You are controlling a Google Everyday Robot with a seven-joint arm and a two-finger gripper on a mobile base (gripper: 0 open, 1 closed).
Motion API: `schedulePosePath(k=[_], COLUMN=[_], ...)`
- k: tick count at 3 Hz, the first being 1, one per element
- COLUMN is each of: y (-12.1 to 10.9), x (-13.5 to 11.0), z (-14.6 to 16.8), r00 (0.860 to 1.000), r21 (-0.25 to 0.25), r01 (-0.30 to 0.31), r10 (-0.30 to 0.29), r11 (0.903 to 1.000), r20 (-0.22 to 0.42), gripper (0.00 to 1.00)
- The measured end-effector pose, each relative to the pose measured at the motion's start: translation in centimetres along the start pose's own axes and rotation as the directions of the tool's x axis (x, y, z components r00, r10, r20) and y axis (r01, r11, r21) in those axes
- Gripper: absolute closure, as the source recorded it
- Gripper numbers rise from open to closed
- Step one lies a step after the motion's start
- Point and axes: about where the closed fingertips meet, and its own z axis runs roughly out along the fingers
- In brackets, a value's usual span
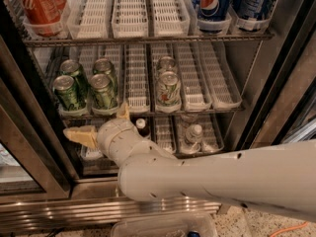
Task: Pick green can from middle shelf of fridge
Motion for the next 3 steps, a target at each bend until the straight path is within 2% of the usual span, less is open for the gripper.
schedulePosePath(k=[1,2,3], y=[-1.1,-1.3,-1.9], x=[-1.8,-2.0,-2.2], z=[0.5,2.3,2.9], r00=[0.995,0.98,0.98], r21=[0.069,0.12,0.124], r01=[-0.007,-0.007,-0.014], r10=[0.0,-0.017,-0.011], r11=[0.9976,0.9927,0.9921], r20=[0.1,0.201,0.201], gripper=[0.0,0.0,0.0])
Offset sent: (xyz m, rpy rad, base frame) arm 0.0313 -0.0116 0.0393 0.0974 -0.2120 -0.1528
